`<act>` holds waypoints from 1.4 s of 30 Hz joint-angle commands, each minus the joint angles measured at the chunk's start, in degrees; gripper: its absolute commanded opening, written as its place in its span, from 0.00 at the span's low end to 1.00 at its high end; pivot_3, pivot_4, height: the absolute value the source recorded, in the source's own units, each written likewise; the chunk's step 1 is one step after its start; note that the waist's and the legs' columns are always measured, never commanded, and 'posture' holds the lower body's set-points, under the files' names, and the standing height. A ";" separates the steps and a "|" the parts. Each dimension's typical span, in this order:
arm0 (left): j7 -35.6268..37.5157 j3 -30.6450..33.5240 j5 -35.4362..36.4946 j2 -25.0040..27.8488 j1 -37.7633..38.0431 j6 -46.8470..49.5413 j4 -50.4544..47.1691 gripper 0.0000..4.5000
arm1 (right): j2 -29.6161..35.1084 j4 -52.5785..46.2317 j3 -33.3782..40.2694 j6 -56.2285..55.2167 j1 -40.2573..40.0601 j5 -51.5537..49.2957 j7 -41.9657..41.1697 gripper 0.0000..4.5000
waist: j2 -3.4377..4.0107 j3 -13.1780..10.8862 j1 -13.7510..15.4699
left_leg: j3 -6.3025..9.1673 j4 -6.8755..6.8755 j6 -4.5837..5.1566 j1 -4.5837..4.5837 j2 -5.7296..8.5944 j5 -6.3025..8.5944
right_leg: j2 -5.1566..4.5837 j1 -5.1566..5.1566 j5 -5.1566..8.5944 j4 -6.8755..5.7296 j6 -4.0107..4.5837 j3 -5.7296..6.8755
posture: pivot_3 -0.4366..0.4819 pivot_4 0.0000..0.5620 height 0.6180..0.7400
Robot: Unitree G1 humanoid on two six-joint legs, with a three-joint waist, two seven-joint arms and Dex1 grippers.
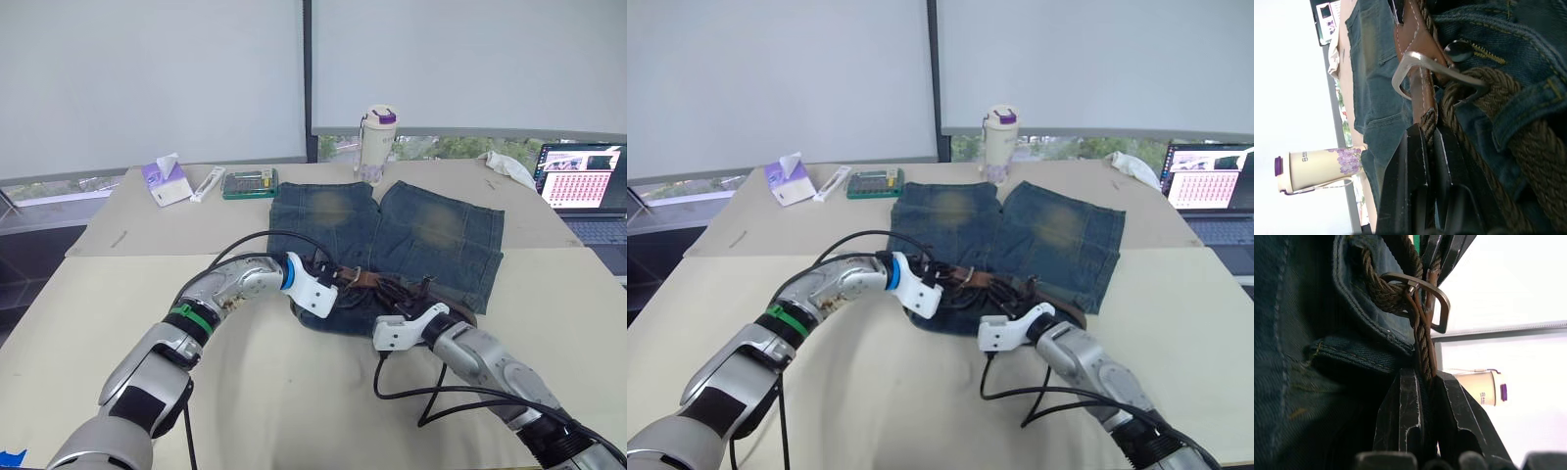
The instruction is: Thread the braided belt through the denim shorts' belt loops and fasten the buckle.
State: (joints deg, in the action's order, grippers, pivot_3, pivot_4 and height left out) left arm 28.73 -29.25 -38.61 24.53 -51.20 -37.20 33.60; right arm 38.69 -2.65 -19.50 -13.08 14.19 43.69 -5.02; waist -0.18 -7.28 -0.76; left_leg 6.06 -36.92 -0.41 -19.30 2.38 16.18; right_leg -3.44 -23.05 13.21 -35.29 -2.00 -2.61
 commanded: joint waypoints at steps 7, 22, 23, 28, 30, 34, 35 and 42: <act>1.87 -1.41 0.49 -3.95 4.56 5.94 -7.07 0.00 | -2.24 -3.18 2.33 -2.91 0.22 -2.98 -0.36 0.00 | 0.00 0.01 0.03 | -0.01 -0.03 0.00 0.01 0.00 0.00 | 0.00 0.02 0.00 -0.03 0.00 -0.02 | 0.48 0.27 1.00; 4.58 6.36 19.19 -16.53 14.97 18.29 -7.25 0.00 | -6.51 -7.08 5.98 -1.68 -4.37 -19.09 -13.09 0.59 | 0.02 0.06 0.20 | -0.02 -0.09 0.01 0.07 0.01 0.01 | -0.02 0.12 0.00 -0.10 0.00 -0.06 | 0.48 0.27 1.00; 4.53 6.53 19.46 -16.73 15.19 18.63 -7.39 0.00 | -7.13 -8.12 6.94 -0.21 -5.10 -22.05 -14.44 0.67 | 0.02 0.06 0.31 | -0.02 -0.10 0.01 0.06 0.02 0.01 | -0.03 0.12 0.00 -0.08 0.00 -0.06 | 0.48 0.27 1.00; 3.62 6.35 19.32 -16.05 15.78 17.10 -6.81 0.00 | -9.62 -17.25 14.33 10.51 -9.72 -40.25 -21.25 0.75 | 0.02 0.06 0.79 | 0.01 -0.15 0.02 0.07 0.04 0.01 | -0.05 0.22 0.00 -0.04 0.00 -0.06 | 0.48 0.27 1.00; 3.41 5.88 18.85 -15.39 15.87 15.52 -6.50 0.00 | -10.22 -20.65 16.95 14.38 -10.41 -45.88 -22.71 0.75 | 0.02 0.06 0.75 | 0.01 -0.16 0.04 0.10 0.04 0.03 | -0.04 0.27 0.00 -0.03 0.00 -0.09 | 0.48 0.27 1.00; 2.61 6.09 19.34 -15.35 16.61 14.86 -5.76 0.00 | -10.04 -24.44 21.23 20.51 -10.22 -52.69 -24.15 0.75 | 0.02 0.07 0.66 | 0.02 -0.13 0.11 0.16 0.00 0.06 | 0.00 0.32 0.00 -0.03 0.00 -0.08 | 0.48 0.27 1.00; 2.26 6.08 19.22 -15.30 16.68 14.41 -5.32 0.00 | -9.95 -24.26 22.09 21.74 -9.83 -53.35 -24.04 0.75 | 0.02 0.06 0.65 | 0.02 -0.14 0.11 0.17 0.00 0.06 | 0.00 0.32 0.00 -0.03 0.00 -0.08 | 0.48 0.27 1.00; 0.59 5.98 19.06 -15.59 16.84 12.36 -3.37 0.00 | -1.13 -15.39 15.38 14.85 -5.50 -35.33 -24.30 0.75 | 0.03 0.07 0.70 | 0.00 -0.14 0.11 0.23 0.04 0.06 | -0.03 0.40 0.01 0.03 -0.01 -0.06 | 0.48 0.27 1.00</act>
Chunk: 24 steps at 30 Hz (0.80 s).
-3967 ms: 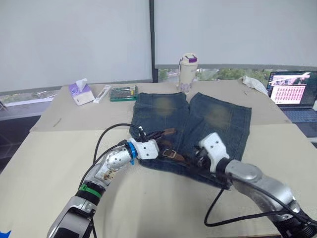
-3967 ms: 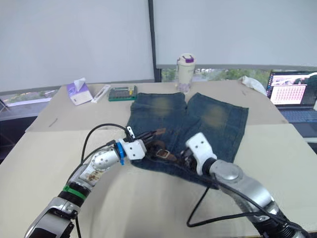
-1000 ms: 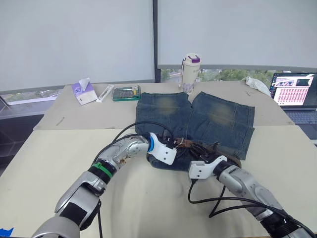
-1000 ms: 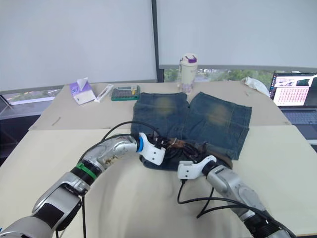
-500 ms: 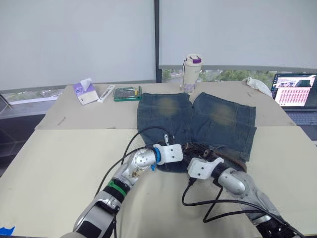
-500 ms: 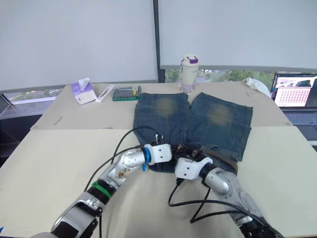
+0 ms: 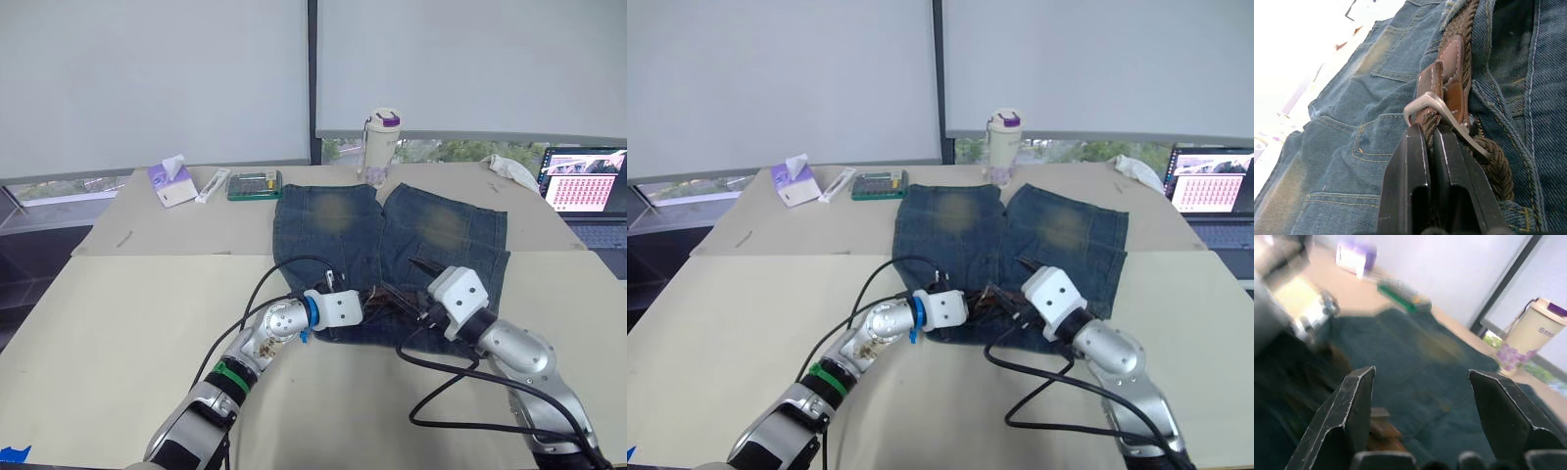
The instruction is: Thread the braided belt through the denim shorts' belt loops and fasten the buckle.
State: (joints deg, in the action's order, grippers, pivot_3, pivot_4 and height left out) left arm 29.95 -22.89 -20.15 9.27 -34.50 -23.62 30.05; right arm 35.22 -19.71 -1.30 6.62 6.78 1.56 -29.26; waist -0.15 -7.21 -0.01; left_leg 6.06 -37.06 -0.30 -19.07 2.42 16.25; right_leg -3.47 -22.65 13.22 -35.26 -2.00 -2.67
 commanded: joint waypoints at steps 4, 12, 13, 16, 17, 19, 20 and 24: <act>-1.14 -0.34 0.55 -0.48 0.15 -1.20 0.42 0.00 | 5.58 6.54 -6.58 -9.76 4.12 13.85 -0.16 0.75 | 0.00 0.00 -0.12 | -0.01 0.00 0.00 0.00 -0.01 0.00 | 0.01 0.01 0.00 0.01 0.00 0.00 | 0.48 0.27 1.00; -1.28 -0.70 0.28 -0.29 0.46 -1.28 0.12 0.00 | 6.14 10.91 -10.63 -16.43 6.97 19.94 -0.45 0.75 | -0.01 0.00 -0.24 | -0.01 0.01 0.00 0.13 -0.02 0.00 | 0.01 0.17 0.00 0.07 0.00 0.01 | 0.48 0.27 1.00; -1.29 -0.77 0.21 -0.26 0.48 -1.30 0.09 0.00 | 6.09 11.32 -10.94 -17.14 7.53 20.68 -0.32 0.75 | -0.01 0.00 -0.26 | -0.01 0.01 0.00 0.16 -0.02 0.00 | 0.01 0.19 0.00 0.07 0.00 0.01 | 0.48 0.27 1.00; -1.38 -1.20 -0.28 -0.04 0.42 -1.53 -0.06 0.00 | 6.55 13.18 -11.91 -19.46 9.19 22.84 -0.23 0.64 | -0.01 0.00 -0.33 | -0.01 0.02 0.00 0.19 -0.02 0.00 | 0.01 0.22 0.00 0.07 0.00 0.01 | 0.48 0.27 1.00; -1.42 -1.43 -0.53 0.10 0.39 -1.67 -0.12 0.00 | 6.98 13.94 -12.40 -20.64 9.77 23.51 -0.51 0.59 | -0.01 0.00 -0.27 | -0.01 0.01 0.00 0.19 -0.02 0.00 | 0.01 0.22 0.00 0.07 0.00 0.01 | 0.48 0.27 1.00; -1.55 -1.75 -0.78 0.34 0.34 -1.82 -0.20 0.00 | 7.61 14.93 -13.16 -22.59 10.58 24.57 -1.11 0.44 | -0.01 0.00 -0.18 | -0.01 0.01 0.00 0.19 0.00 0.00 | -0.01 0.23 0.00 0.10 0.00 0.01 | 0.48 0.27 1.00; -1.62 -1.80 -0.74 0.36 0.32 -1.80 -0.19 0.00 | 7.66 15.19 -13.41 -23.13 10.85 24.67 -1.41 0.35 | -0.01 0.00 -0.18 | -0.01 0.01 0.00 0.19 0.00 0.00 | -0.01 0.23 0.00 0.11 0.00 0.00 | 0.48 0.27 1.00; -1.72 -1.98 -0.51 0.37 0.35 -2.10 -0.20 0.00 | 6.81 16.45 -14.04 -23.92 11.21 25.04 -1.42 0.04 | -0.01 0.00 -0.18 | -0.01 0.02 0.00 0.18 -0.01 0.00 | -0.01 0.23 0.00 0.13 0.00 0.00 | 0.48 0.27 1.00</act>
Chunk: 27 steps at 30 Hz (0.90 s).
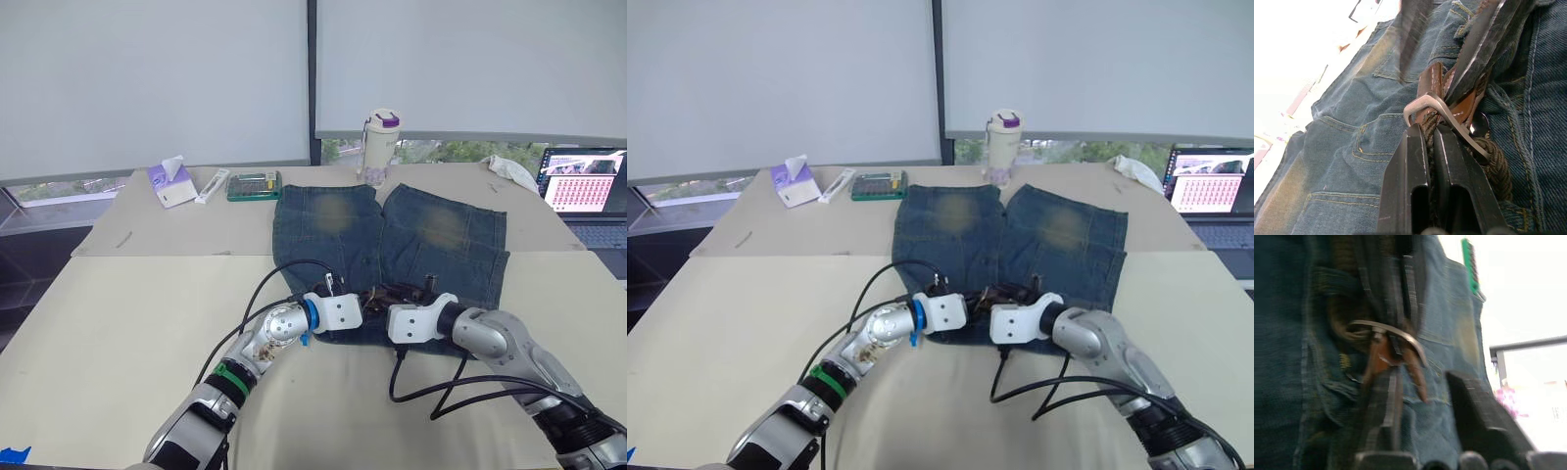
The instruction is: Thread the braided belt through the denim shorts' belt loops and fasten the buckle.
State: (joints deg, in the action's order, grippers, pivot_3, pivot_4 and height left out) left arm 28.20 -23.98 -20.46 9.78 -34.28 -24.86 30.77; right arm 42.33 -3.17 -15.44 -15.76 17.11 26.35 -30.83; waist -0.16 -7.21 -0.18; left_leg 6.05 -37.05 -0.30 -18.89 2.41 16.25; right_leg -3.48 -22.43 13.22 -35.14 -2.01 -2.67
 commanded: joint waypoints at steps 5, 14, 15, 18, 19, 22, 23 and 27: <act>0.97 -0.32 1.10 0.24 0.77 -0.43 -1.47 0.00 | -0.43 -0.02 1.48 -1.46 0.08 -0.12 0.45 0.02 | 0.00 0.00 -0.08 | 0.00 0.00 0.00 0.00 -0.01 0.00 | 0.01 0.00 0.00 -0.01 0.00 0.00 | 0.48 0.27 1.00; 6.60 3.92 10.87 3.91 5.22 -6.19 -5.34 0.61 | 0.20 -0.25 3.25 -1.73 -0.93 -0.42 1.15 0.00 | 0.01 0.00 -0.17 | 0.00 0.00 0.01 0.01 -0.03 0.01 | 0.01 0.00 0.00 0.00 0.00 -0.01 | 0.48 0.27 1.00; 7.91 4.33 12.63 4.63 6.17 -7.23 -6.32 0.68 | 0.20 -0.31 3.31 -1.69 -1.02 -0.45 1.18 0.00 | 0.01 0.01 -0.20 | 0.00 0.02 0.01 0.02 -0.04 0.01 | 0.01 -0.01 0.00 -0.01 0.00 -0.01 | 0.48 0.27 1.00; 10.28 5.71 16.24 6.70 8.26 -8.65 -8.60 0.91 | 0.14 -0.47 3.55 -1.56 -1.27 -0.51 1.18 0.00 | 0.01 0.00 -0.19 | 0.00 0.04 0.00 0.02 -0.10 0.01 | 0.01 -0.04 0.00 0.00 0.01 -0.02 | 0.48 0.27 1.00; 11.35 6.22 17.55 7.69 9.10 -8.87 -9.56 0.91 | 0.09 -0.53 3.70 -1.44 -1.36 -0.54 1.24 0.00 | 0.01 0.00 -0.12 | 0.00 0.03 0.00 0.01 -0.10 0.00 | 0.00 -0.04 0.00 -0.01 0.02 -0.01 | 0.48 0.27 1.00; 14.64 6.38 19.57 10.34 11.32 -7.44 -11.43 0.91 | -0.01 -0.68 4.42 -1.01 -1.64 -0.88 1.57 0.00 | 0.02 0.01 -0.17 | -0.01 0.03 0.01 0.02 -0.11 0.01 | 0.00 -0.03 0.00 -0.02 0.02 -0.02 | 0.48 0.27 1.00; 14.86 6.16 19.13 10.82 11.63 -7.16 -11.17 0.91 | -0.02 -0.71 4.66 -1.01 -1.67 -0.96 1.59 0.00 | 0.03 0.01 -0.16 | -0.01 0.04 0.01 0.02 -0.11 0.01 | 0.00 -0.03 0.00 -0.01 0.02 -0.02 | 0.48 0.27 1.00; 14.11 5.19 16.63 10.72 12.08 -5.10 -8.45 0.91 | 0.29 -0.91 5.86 -1.35 -2.02 -1.37 1.77 0.00 | 0.03 0.01 0.04 | -0.01 0.03 0.01 0.02 -0.04 0.01 | 0.00 -0.02 0.00 0.01 0.02 -0.01 | 0.48 0.27 1.00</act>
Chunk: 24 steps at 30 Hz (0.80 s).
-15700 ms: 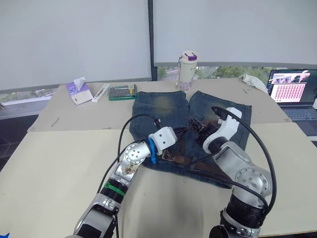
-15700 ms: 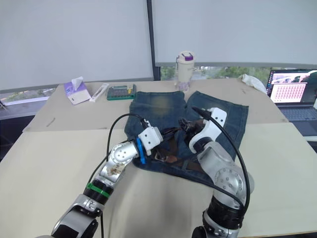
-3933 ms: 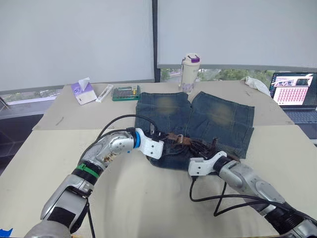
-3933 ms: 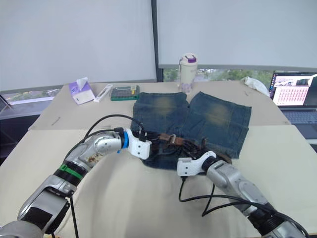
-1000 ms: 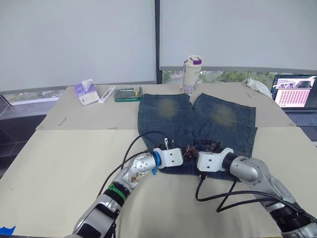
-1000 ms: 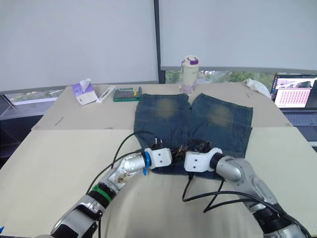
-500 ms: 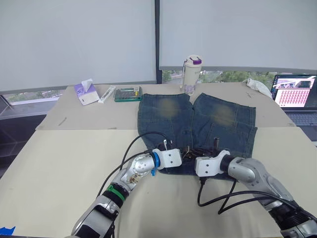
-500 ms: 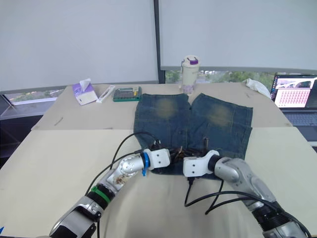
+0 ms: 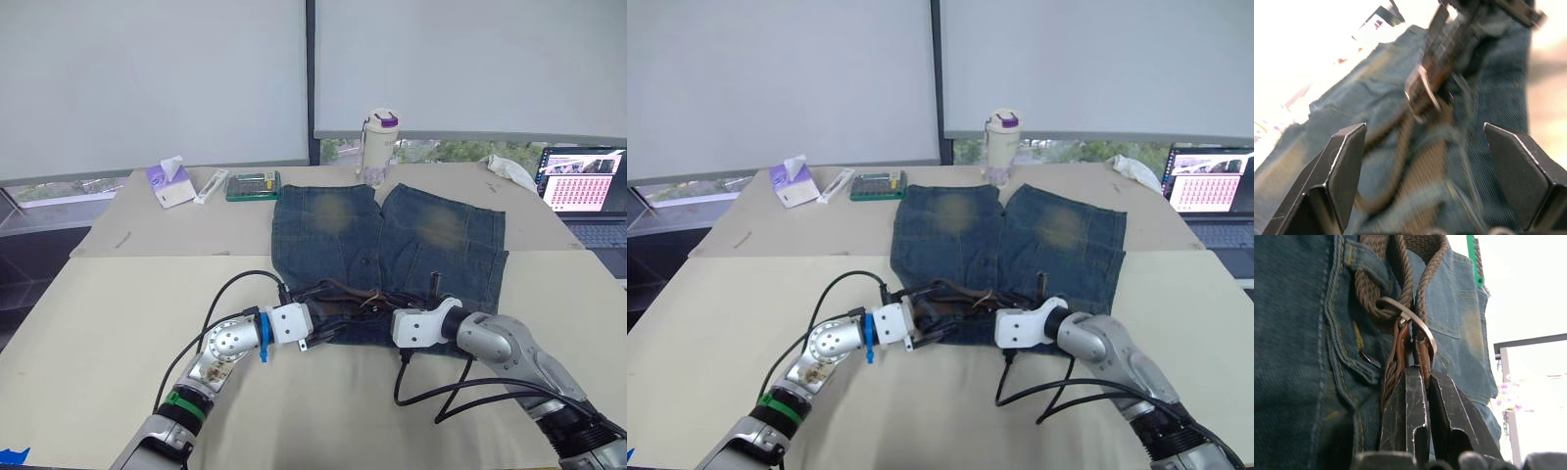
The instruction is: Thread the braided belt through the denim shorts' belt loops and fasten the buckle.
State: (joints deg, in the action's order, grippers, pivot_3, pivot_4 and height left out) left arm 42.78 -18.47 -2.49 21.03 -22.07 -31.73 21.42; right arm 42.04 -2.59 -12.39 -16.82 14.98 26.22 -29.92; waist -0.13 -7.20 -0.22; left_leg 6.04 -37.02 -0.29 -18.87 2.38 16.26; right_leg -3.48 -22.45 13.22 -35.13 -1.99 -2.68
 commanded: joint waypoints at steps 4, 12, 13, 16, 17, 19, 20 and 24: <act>-3.48 -0.31 -4.41 -1.44 -0.14 6.41 3.10 0.91 | 2.53 -2.15 4.65 -1.94 -1.54 -2.18 0.75 0.00 | 0.00 0.00 0.15 | 0.00 0.00 0.01 0.00 0.02 0.00 | 0.00 0.01 0.00 0.01 0.00 0.01 | 0.48 0.27 1.00; -5.55 1.17 -4.10 -1.93 0.39 13.63 3.91 0.91 | 8.83 -0.65 11.33 -7.75 -7.84 -4.28 2.27 0.00 | -0.01 -0.01 0.22 | -0.06 0.03 0.03 0.34 0.02 0.02 | -0.01 0.32 0.03 0.02 -0.03 -0.04 | 0.48 0.27 1.00; -5.54 1.23 -3.97 -1.81 0.64 14.11 3.65 0.91 | 9.57 -0.48 12.58 -8.50 -8.88 -4.60 2.76 0.00 | -0.02 -0.01 0.21 | -0.08 0.04 0.04 0.37 0.01 0.02 | -0.01 0.34 0.03 0.02 -0.04 -0.06 | 0.48 0.27 1.00; -5.60 1.38 -3.64 -1.52 1.30 15.57 3.05 0.91 | 11.93 0.78 16.79 -12.18 -12.52 -5.28 4.69 0.00 | -0.03 -0.01 0.11 | -0.13 0.05 0.04 0.40 -0.01 0.03 | 0.00 0.35 0.03 0.01 -0.04 -0.10 | 0.48 0.27 1.00; -5.51 1.45 -3.44 -1.51 1.49 15.97 3.03 0.91 | 12.64 1.43 18.38 -13.37 -14.02 -5.44 5.50 0.00 | -0.03 -0.01 0.12 | -0.14 0.05 0.04 0.40 -0.01 0.03 | 0.00 0.35 0.03 -0.01 -0.04 -0.12 | 0.48 0.27 1.00; -5.29 1.46 -3.21 -1.34 1.90 16.43 2.68 0.91 | 13.67 2.41 20.78 -15.36 -16.61 -5.65 6.50 0.00 | -0.05 -0.03 0.15 | -0.17 0.06 0.05 0.42 -0.02 0.03 | 0.01 0.35 0.03 -0.01 -0.04 -0.15 | 0.48 0.27 1.00; -5.36 1.56 -3.01 -1.34 2.14 16.70 2.47 0.91 | 14.24 2.80 21.95 -16.69 -18.06 -5.73 6.89 0.00 | -0.07 -0.03 0.13 | -0.20 0.07 0.05 0.42 -0.02 0.03 | 0.01 0.35 0.03 0.00 -0.04 -0.17 | 0.48 0.27 1.00; -5.40 2.05 -2.48 -1.25 3.02 17.43 1.59 0.91 | 16.29 5.44 27.09 -23.29 -23.88 -5.15 9.61 0.00 | -0.21 -0.11 -0.03 | -0.33 0.12 0.11 0.47 -0.03 0.07 | 0.03 0.36 0.05 0.01 -0.06 -0.33 | 0.48 0.27 1.00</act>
State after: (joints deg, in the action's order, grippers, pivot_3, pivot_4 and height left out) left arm 38.11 -17.42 -4.13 18.45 -20.36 -17.15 21.01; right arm 56.84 1.91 10.64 -36.91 -8.03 21.39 -22.27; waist -0.34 -7.32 -0.25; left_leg 5.67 -36.89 -0.16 -18.41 2.33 16.34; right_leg -3.45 -22.09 13.28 -35.12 -2.05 -3.08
